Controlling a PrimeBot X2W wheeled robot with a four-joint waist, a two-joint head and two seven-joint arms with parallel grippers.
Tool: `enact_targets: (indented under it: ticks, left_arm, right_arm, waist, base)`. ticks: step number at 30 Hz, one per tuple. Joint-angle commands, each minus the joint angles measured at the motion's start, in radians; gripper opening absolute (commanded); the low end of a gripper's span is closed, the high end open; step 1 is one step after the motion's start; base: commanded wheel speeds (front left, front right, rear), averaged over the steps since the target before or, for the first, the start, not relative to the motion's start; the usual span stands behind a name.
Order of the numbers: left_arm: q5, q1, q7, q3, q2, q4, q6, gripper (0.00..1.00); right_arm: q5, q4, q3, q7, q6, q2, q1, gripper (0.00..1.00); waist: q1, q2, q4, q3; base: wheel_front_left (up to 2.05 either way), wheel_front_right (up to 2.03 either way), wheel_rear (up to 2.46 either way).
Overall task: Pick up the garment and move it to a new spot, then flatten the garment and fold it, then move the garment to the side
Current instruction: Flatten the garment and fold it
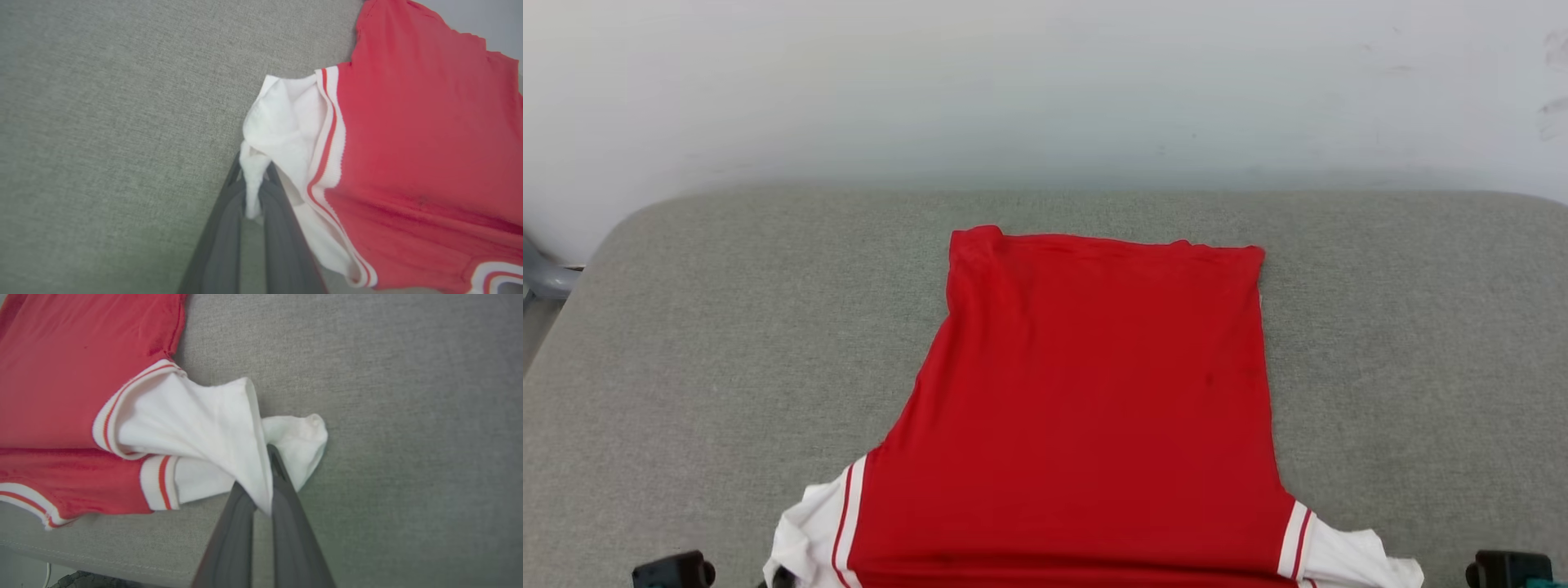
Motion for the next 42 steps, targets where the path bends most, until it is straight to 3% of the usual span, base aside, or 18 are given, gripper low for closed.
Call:
enact_targets:
  ticks: [1,2,3,4,5,6,17,25,34,39,42]
  left_arm:
    - [0.002,0.02,0.001,0.008,0.017,-0.016,0.018,0.0]
    - [0.009,0.034,0.004,0.002,0.02,-0.031,0.023,0.0]
    - [0.013,0.042,0.004,-0.003,0.019,-0.046,0.029,0.0]
    - [0.014,0.048,0.006,-0.005,0.016,-0.058,0.031,0.0]
    - [0.016,0.052,0.012,-0.011,0.013,-0.067,0.033,0.0]
    - [0.016,0.054,0.018,-0.017,0.011,-0.077,0.034,0.0]
    - [0.057,0.003,0.012,-0.045,0.015,-0.175,0.05,0.0]
    - [0.098,-0.075,-0.008,-0.074,-0.005,-0.247,0.055,0.0]
    - [0.14,-0.227,-0.056,-0.129,-0.063,-0.258,0.012,0.0]
    - [0.15,-0.303,-0.075,-0.155,-0.088,-0.229,-0.024,0.0]
    - [0.154,-0.342,-0.086,-0.169,-0.101,-0.209,-0.042,0.0]
  right_arm:
    - [-0.008,-0.016,-0.02,0.008,-0.006,0.003,0.018,0.0]
    - [-0.013,-0.03,-0.022,0.017,-0.006,0.013,0.03,0.02]
    - [-0.014,-0.038,-0.02,0.023,-0.006,0.021,0.037,0.28]
    - [-0.016,-0.049,-0.016,0.024,-0.006,0.026,0.041,0.48]
    - [-0.019,-0.061,-0.012,0.016,-0.005,0.028,0.041,0.95]
    - [-0.02,-0.07,-0.007,0.014,-0.005,0.029,0.038,1.0]
    - [-0.033,-0.207,-0.125,-0.058,-0.005,-0.023,-0.027,1.0]
    - [0.015,-0.081,-0.159,-0.013,-0.004,-0.079,-0.295,1.0]
    - [0.086,0.159,-0.062,0.265,-0.004,-0.21,-0.69,1.0]
    - [0.101,0.222,-0.006,0.434,-0.004,-0.265,-0.856,1.0]
    - [0.098,0.245,0.03,0.477,-0.004,-0.286,-0.933,1.0]
  waist:
    - [0.0003,-0.0001,0.001,-0.001]
    - [0.0003,-0.0001,0.002,0.0]
    - [0.0003,-0.0001,0.002,0.0]
    - [0.0003,-0.0001,0.002,0.001]
    - [0.0003,-0.0001,0.001,0.004]
    - [0.0003,-0.0001,0.001,0.007]
    - [0.0003,-0.0001,0.012,0.037]
    - [0.0003,-0.0001,0.067,0.139]
    - [0.0003,-0.0001,0.174,0.311]
    - [0.0003,-0.0001,0.231,0.385]
    - [0.0003,-0.0001,0.251,0.424]
  base:
    - [0.0,0.0,0.0]
    - [0.0,0.0,0.0]
    - [0.0,0.0,0.0]
    - [0.0,0.0,0.0]
    - [0.0,0.0,0.0]
    - [0.0,0.0,0.0]
    - [0.0,0.0,0.0]
    - [0.0,0.0,0.0]
    - [0.0,0.0,0.0]
    - [0.0,0.0,0.0]
    - [0.0,0.0,0.0]
